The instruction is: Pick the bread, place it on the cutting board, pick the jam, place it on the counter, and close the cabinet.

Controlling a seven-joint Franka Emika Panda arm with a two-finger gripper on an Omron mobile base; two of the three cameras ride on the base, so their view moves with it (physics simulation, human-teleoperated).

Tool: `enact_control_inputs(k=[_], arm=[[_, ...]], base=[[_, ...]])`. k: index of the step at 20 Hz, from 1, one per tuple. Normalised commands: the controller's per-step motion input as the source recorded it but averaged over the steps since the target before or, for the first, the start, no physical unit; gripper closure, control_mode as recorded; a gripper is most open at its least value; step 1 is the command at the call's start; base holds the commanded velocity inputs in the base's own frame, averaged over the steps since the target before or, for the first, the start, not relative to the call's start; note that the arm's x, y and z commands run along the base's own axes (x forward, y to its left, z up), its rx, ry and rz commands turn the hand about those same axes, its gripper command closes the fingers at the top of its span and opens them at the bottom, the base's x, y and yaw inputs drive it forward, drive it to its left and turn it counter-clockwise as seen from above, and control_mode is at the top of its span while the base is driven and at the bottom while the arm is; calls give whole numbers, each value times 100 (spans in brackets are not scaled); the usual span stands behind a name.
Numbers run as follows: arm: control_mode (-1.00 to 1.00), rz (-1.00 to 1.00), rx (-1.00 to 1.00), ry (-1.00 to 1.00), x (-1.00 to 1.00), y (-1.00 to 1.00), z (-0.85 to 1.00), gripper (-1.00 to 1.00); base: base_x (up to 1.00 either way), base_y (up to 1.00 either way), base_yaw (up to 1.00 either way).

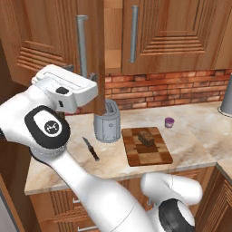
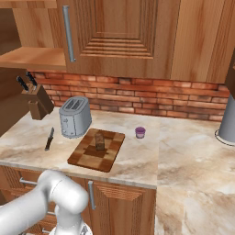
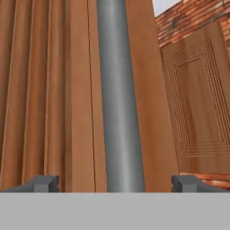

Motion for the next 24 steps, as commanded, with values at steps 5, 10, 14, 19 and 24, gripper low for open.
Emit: enact_control_inputs(k=[5, 10, 14, 19, 24], arm=[[-100, -5, 0, 0, 47, -12, 0, -100], [-100, 0, 0, 0, 50, -16, 0, -100], [-100, 0, 0, 0, 42, -28, 0, -100], [-100, 0, 1, 0, 37, -41, 0, -100], [-100, 0, 1, 0, 38, -45, 0, -100]], base=[[0, 0, 0], [0, 0, 0], [0, 0, 0], [0, 0, 0], [0, 0, 0]])
